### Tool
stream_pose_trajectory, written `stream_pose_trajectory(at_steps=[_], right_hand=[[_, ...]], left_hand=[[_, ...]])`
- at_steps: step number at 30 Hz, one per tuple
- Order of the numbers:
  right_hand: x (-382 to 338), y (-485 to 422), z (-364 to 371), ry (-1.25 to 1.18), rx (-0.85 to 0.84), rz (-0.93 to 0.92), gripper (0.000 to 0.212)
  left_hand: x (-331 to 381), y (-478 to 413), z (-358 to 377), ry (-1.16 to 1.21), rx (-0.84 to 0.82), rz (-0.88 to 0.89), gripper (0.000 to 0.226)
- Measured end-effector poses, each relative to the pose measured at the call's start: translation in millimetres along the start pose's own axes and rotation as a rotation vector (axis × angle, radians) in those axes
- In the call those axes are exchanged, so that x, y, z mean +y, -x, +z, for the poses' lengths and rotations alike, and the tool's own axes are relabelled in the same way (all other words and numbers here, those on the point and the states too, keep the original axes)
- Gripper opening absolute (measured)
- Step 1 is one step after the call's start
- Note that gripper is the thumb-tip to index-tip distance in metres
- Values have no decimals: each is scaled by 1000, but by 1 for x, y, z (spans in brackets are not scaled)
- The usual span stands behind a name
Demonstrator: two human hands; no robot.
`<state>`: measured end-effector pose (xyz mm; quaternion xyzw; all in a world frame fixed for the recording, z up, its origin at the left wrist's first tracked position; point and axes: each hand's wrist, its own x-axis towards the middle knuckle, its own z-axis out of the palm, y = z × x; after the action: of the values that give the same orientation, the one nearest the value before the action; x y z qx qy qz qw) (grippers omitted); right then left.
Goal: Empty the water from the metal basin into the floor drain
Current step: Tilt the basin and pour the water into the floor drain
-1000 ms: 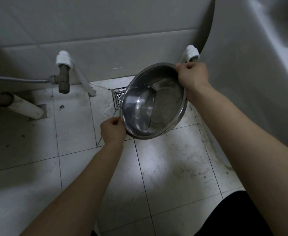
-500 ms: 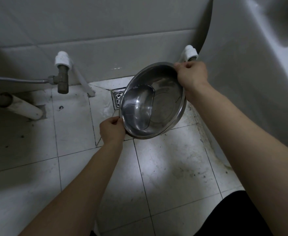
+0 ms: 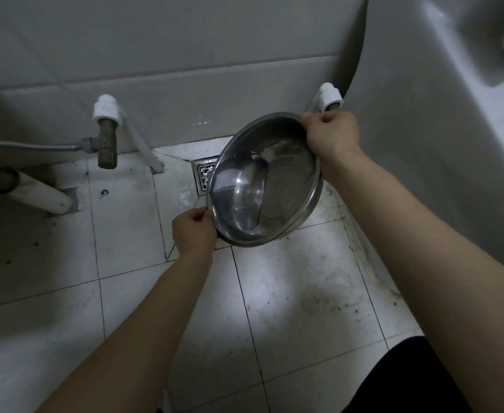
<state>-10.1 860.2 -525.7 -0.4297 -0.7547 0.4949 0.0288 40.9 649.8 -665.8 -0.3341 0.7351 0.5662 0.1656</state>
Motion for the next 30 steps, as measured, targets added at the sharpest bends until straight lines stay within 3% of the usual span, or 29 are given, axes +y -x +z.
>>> stream_pose_trajectory(at_steps=[30], right_hand=[[-2, 3, 0, -5, -6, -13, 33]], left_hand=[[-5, -3, 1, -16, -10, 22, 25]])
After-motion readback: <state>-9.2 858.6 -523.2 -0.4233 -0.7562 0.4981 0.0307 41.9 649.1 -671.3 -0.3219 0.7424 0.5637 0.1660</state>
